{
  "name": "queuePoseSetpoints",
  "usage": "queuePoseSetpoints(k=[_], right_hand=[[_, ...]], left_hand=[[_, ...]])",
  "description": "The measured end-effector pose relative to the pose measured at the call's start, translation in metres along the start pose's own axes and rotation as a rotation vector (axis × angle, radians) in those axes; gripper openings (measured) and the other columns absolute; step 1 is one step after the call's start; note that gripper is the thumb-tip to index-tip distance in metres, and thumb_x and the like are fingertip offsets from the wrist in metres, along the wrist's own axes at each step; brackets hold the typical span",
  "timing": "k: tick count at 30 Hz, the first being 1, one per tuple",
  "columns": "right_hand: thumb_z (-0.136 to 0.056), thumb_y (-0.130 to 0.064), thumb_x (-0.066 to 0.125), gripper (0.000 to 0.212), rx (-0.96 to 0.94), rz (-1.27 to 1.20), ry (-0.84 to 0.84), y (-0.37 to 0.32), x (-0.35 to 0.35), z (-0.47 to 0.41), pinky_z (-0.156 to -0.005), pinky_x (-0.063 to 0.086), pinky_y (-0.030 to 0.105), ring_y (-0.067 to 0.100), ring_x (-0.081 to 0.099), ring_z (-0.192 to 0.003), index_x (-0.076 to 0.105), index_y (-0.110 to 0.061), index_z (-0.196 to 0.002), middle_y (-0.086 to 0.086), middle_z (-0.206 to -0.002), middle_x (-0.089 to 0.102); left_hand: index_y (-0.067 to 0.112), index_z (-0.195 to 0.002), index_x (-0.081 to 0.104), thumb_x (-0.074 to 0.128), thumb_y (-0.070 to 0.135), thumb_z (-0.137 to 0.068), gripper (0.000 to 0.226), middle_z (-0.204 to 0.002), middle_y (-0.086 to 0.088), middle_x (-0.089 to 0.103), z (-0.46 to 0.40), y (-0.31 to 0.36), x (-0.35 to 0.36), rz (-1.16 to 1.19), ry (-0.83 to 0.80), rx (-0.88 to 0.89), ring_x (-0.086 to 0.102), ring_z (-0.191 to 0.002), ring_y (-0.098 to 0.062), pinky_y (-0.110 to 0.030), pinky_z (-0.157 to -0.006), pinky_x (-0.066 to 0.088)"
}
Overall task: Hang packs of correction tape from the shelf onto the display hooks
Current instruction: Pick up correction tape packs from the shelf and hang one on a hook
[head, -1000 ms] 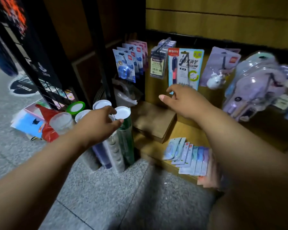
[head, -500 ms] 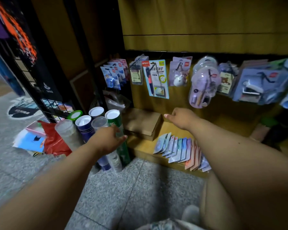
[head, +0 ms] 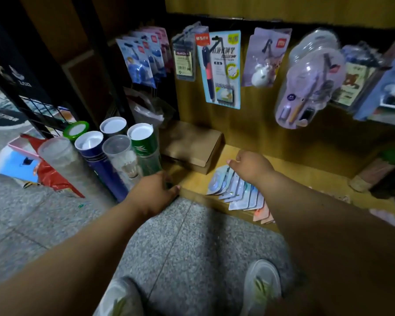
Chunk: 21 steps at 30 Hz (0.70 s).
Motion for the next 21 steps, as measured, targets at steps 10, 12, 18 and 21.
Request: queuePoseSetpoints(k=[10,12,18,21], right_hand=[[-0.098,-0.044,0.041,0.048,0.097,0.005,-0.074,0.025,0.051,-0.056,-0.092,0.041,0.032,0.032,0.052,-0.115,0.053,-0.004,-0.121,0.016,-0.123,0.058],[-0.098,-0.043,0.041,0.048,0.126,0.001,-0.088,0.026,0.060,-0.067,-0.093,0.041,0.031,0.032,0.052,-0.116,0.052,-0.003,-0.121,0.017,-0.123,0.058],[-0.097,-0.042,0.046,0.046,0.234,-0.058,-0.080,0.033,0.089,-0.108,-0.093,0.042,0.031,0.033,0.054,-0.115,0.056,-0.002,-0.115,0.018,-0.120,0.060],[-0.096,-0.044,0.048,0.049,0.350,-0.114,-0.068,0.036,0.102,-0.123,-0.094,0.043,0.031,0.035,0.054,-0.116,0.059,0.000,-0.113,0.020,-0.121,0.061]], left_hand=[[0.012,-0.117,0.059,0.055,0.045,-0.093,0.041,-0.116,-0.011,0.066,-0.075,-0.020,0.062,0.034,-0.133,-0.028,0.059,-0.108,-0.030,-0.030,-0.083,0.044],[0.013,-0.120,0.059,0.055,0.045,-0.093,0.042,-0.117,-0.011,0.065,-0.089,-0.022,0.075,0.055,-0.163,-0.044,0.059,-0.109,-0.029,-0.028,-0.081,0.042],[0.014,-0.120,0.057,0.056,0.045,-0.092,0.041,-0.110,-0.011,0.068,-0.124,-0.026,0.106,0.122,-0.200,-0.038,0.061,-0.106,-0.029,-0.026,-0.076,0.040],[0.015,-0.115,0.057,0.058,0.044,-0.091,0.037,-0.095,-0.013,0.071,-0.138,-0.027,0.117,0.172,-0.214,-0.043,0.064,-0.099,-0.030,-0.028,-0.073,0.042]])
Point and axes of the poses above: each hand's wrist, its own z-axis away from the middle knuckle, its own x-axis out of the palm, y = z × x, the point moved 4 cm from there along -z, towards the middle knuckle
